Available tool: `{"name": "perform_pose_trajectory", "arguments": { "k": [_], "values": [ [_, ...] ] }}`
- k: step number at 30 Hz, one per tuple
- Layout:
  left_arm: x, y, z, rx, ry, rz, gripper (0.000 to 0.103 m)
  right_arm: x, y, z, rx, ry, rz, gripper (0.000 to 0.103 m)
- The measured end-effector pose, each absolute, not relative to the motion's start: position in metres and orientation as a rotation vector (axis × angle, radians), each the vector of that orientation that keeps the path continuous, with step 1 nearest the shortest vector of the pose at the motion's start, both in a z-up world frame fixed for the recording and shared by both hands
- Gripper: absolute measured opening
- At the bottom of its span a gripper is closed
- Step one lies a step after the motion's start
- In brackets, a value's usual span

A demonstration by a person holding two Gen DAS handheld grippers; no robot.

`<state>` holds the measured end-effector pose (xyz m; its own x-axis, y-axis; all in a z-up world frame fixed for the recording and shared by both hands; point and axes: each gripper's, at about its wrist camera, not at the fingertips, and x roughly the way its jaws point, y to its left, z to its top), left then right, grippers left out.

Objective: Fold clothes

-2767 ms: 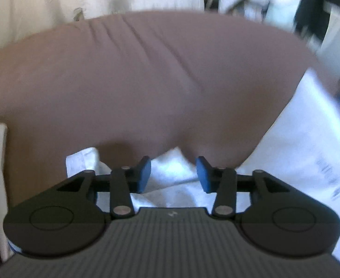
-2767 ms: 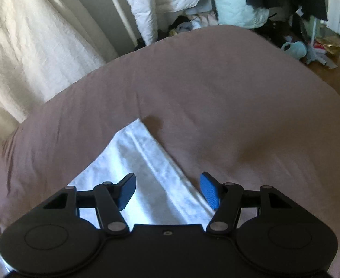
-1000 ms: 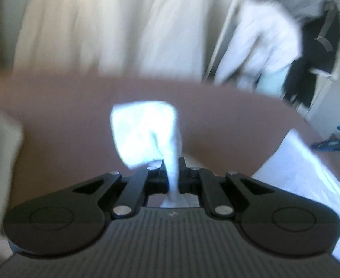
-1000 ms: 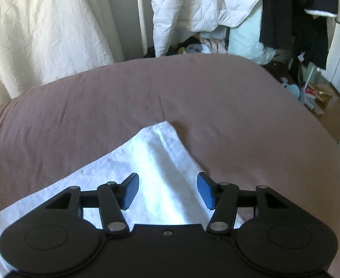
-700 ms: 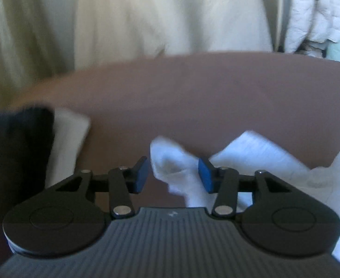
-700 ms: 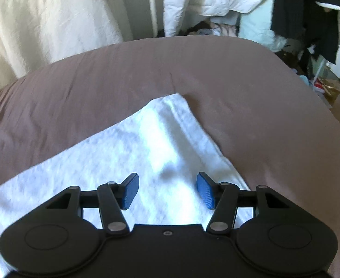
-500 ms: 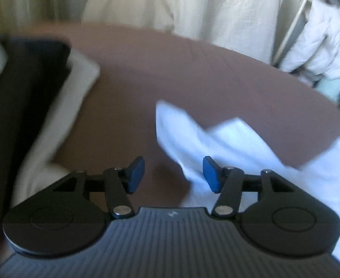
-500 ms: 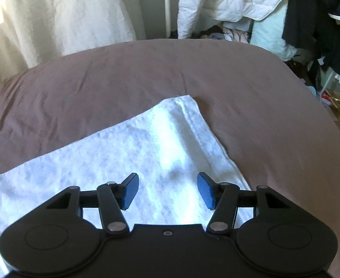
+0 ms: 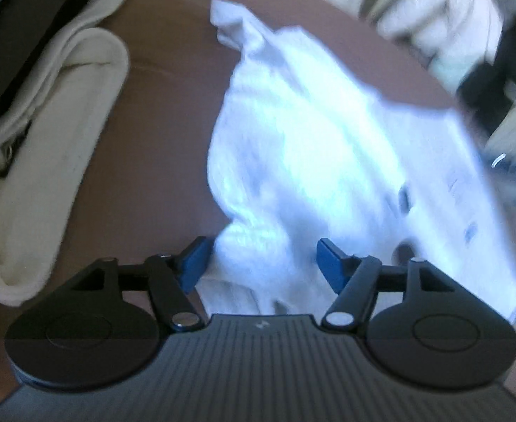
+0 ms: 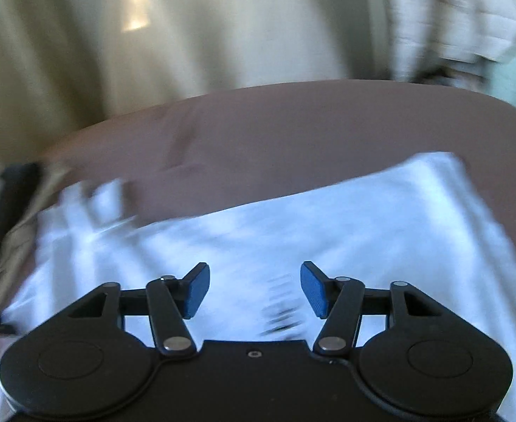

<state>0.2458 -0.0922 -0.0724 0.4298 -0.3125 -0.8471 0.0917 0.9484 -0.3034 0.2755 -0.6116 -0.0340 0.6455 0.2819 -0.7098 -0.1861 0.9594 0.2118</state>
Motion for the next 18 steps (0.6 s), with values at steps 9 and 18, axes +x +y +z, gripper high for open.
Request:
{"name": "perform_pose_trajectory", "arguments": {
  "k": [9, 18],
  "values": [
    [0.164, -0.109, -0.032, -0.188, 0.889, 0.001, 0.008, 0.21, -0.534, -0.054, -0.098, 0.91, 0.444, 0.068],
    [0.132, -0.096, -0.059, -0.129, 0.87, 0.121, 0.056, 0.13, -0.53, -0.081, 0.076, 0.933, 0.431, 0.069]
  ]
}}
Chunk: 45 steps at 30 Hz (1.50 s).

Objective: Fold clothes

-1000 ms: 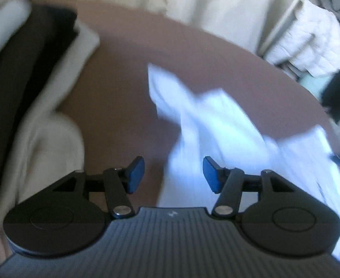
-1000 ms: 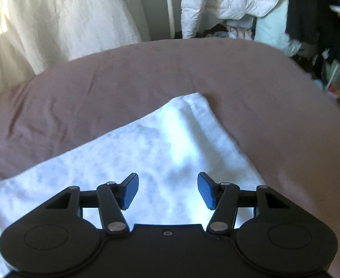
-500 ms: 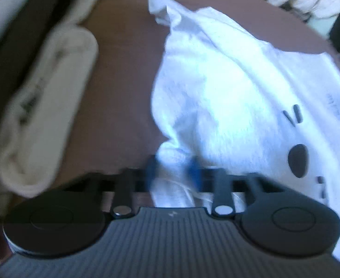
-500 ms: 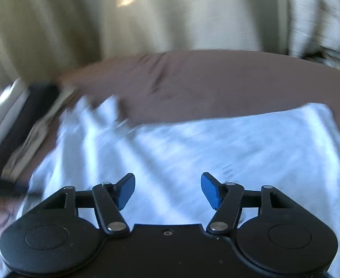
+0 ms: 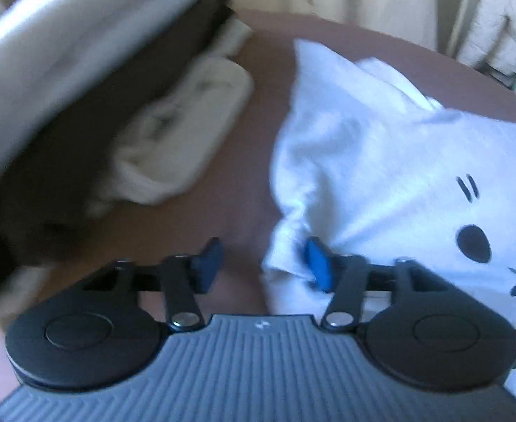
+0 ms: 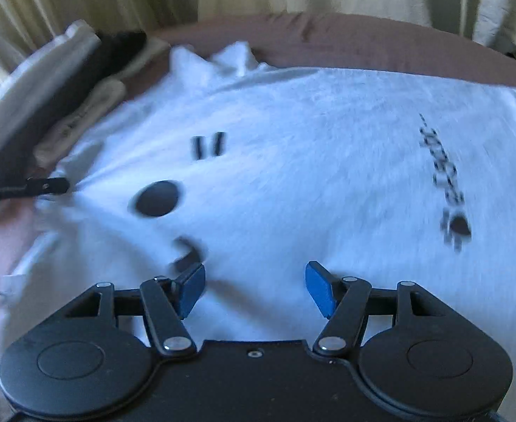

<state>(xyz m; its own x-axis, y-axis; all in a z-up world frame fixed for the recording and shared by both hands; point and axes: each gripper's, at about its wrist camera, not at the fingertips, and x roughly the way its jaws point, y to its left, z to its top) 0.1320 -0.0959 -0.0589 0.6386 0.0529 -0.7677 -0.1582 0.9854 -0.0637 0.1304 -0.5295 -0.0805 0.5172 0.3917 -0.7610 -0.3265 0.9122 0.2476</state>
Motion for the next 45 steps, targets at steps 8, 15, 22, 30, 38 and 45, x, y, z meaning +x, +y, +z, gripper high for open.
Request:
{"name": "perform_pose_trajectory", "arguments": {
  "k": [8, 15, 22, 30, 38, 45],
  "values": [
    [0.061, -0.065, -0.071, -0.466, 1.065, -0.087, 0.058, 0.045, -0.538, -0.068, 0.212, 0.844, 0.465, 0.069],
    [0.05, -0.107, -0.082, -0.327, 1.085, -0.168, 0.083, 0.029, -0.56, -0.098, 0.375, 0.895, 0.323, 0.069],
    [0.011, -0.134, -0.05, -0.222, 0.941, -0.043, 0.005, 0.008, -0.561, -0.062, 0.241, 0.821, 0.261, 0.069],
    [-0.041, -0.146, -0.076, -0.027, 0.995, 0.17, 0.002, 0.011, -0.584, -0.067, 0.316, 0.829, 0.204, 0.069],
    [-0.049, -0.117, -0.066, -0.344, 1.011, -0.068, 0.025, 0.007, -0.559, -0.071, 0.329, 1.035, 0.537, 0.069],
    [-0.072, -0.142, -0.091, -0.454, 1.158, -0.337, 0.044, 0.007, -0.553, -0.098, 0.361, 1.269, 0.569, 0.069]
  ]
}}
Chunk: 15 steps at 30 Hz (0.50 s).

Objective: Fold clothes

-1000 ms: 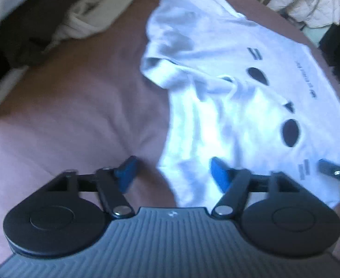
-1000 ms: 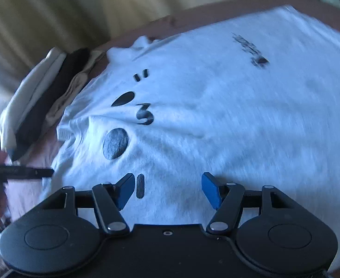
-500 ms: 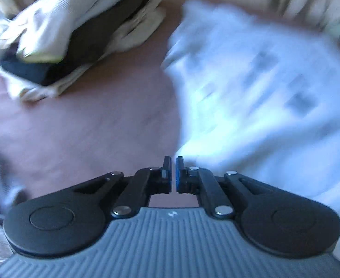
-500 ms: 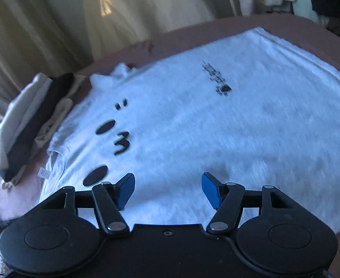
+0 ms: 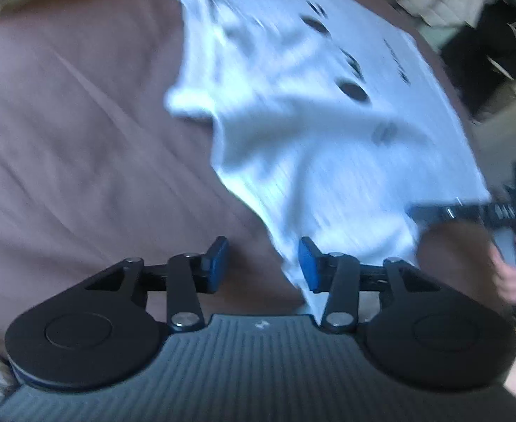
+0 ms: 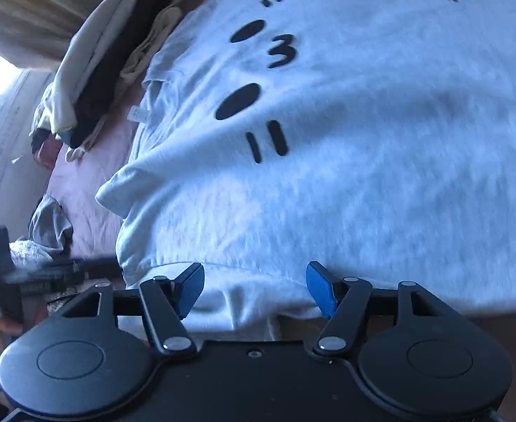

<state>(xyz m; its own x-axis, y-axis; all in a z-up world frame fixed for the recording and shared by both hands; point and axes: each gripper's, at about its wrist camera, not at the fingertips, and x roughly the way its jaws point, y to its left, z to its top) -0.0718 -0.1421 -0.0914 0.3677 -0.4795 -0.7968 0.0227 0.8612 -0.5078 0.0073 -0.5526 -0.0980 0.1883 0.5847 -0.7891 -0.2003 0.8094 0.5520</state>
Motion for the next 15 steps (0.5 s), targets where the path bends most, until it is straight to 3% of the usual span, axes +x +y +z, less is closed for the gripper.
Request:
{"name": "perform_pose_trajectory", "arguments": {
  "k": [6, 10, 15],
  "values": [
    [-0.073, -0.163, -0.093, -0.438, 1.153, -0.447, 0.057, 0.004, -0.577, -0.086, 0.309, 1.303, 0.483, 0.069],
    [-0.076, -0.174, -0.099, -0.403, 1.177, -0.508, 0.076, 0.005, -0.612, -0.067, 0.26, 1.199, 0.324, 0.069],
    [-0.084, -0.186, -0.097, -0.324, 1.164, -0.53, 0.073, 0.003, -0.669, -0.051, 0.307, 1.01, 0.148, 0.069]
  ]
}}
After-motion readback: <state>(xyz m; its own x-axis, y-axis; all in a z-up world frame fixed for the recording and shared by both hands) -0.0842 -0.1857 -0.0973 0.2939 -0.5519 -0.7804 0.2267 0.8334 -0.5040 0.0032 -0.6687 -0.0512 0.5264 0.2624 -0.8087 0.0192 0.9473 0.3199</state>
